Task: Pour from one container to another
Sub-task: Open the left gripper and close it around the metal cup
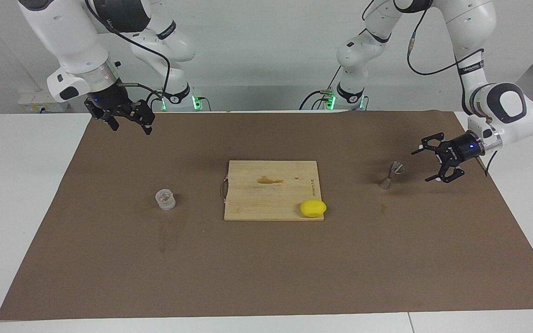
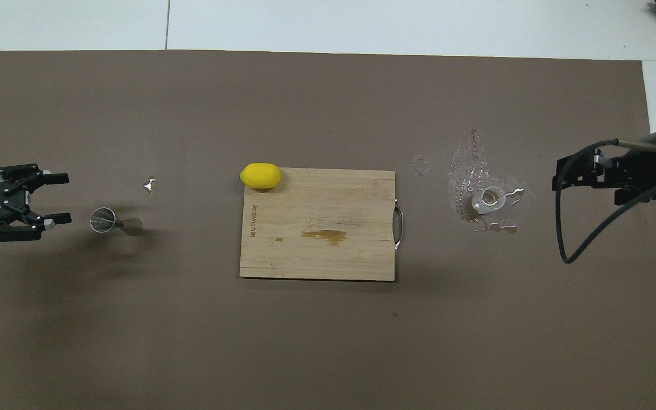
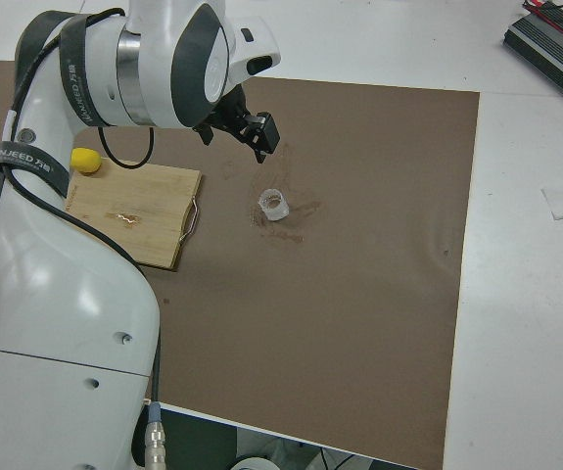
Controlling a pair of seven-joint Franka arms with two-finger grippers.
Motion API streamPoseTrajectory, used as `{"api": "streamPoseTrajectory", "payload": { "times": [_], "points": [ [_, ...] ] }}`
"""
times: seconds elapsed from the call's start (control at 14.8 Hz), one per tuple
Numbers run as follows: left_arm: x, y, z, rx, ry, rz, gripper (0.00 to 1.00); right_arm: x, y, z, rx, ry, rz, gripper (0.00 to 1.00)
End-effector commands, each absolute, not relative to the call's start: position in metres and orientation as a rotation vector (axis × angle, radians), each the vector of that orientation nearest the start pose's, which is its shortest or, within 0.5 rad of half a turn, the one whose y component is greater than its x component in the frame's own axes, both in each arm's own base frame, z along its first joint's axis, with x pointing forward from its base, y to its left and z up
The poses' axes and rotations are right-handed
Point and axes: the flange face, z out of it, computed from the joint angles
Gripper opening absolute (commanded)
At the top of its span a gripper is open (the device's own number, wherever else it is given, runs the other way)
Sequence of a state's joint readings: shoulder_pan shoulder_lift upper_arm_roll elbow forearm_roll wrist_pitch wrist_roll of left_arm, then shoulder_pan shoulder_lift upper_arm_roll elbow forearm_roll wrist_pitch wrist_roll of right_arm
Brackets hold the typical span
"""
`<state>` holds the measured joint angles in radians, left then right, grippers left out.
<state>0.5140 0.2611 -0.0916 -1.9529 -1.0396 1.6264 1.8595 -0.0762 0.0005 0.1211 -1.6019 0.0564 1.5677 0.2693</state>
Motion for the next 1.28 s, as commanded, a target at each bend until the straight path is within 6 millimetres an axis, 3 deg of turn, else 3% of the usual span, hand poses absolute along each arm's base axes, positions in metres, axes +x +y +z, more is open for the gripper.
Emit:
{"api": "streamPoseTrajectory", "payload": {
  "times": [0.0, 0.2, 0.34, 0.68, 1.22],
  "points": [
    [0.536, 0.146, 0.338, 1.709, -1.122, 0.961, 1.0, 0.55, 0.028, 0.609, -3.047, 0.322, 0.09, 1.0],
    [0.529, 0.139, 0.319, 1.558, -1.262, 1.165, 1.0, 0.55, 0.028, 0.609, -3.047, 0.322, 0.09, 1.0],
    [0.522, 0.144, 0.297, 1.492, -1.191, 1.167, 1.0, 0.55, 0.028, 0.609, -3.047, 0.322, 0.09, 1.0],
    [0.498, 0.15, 0.271, 1.507, -1.12, 1.162, 1.0, 0.55, 0.028, 0.609, -3.047, 0.322, 0.09, 1.0],
    [0.489, 0.137, 0.26, 1.513, -1.058, 1.174, 1.0, 0.55, 0.028, 0.609, -3.047, 0.322, 0.09, 1.0]
  ]
}}
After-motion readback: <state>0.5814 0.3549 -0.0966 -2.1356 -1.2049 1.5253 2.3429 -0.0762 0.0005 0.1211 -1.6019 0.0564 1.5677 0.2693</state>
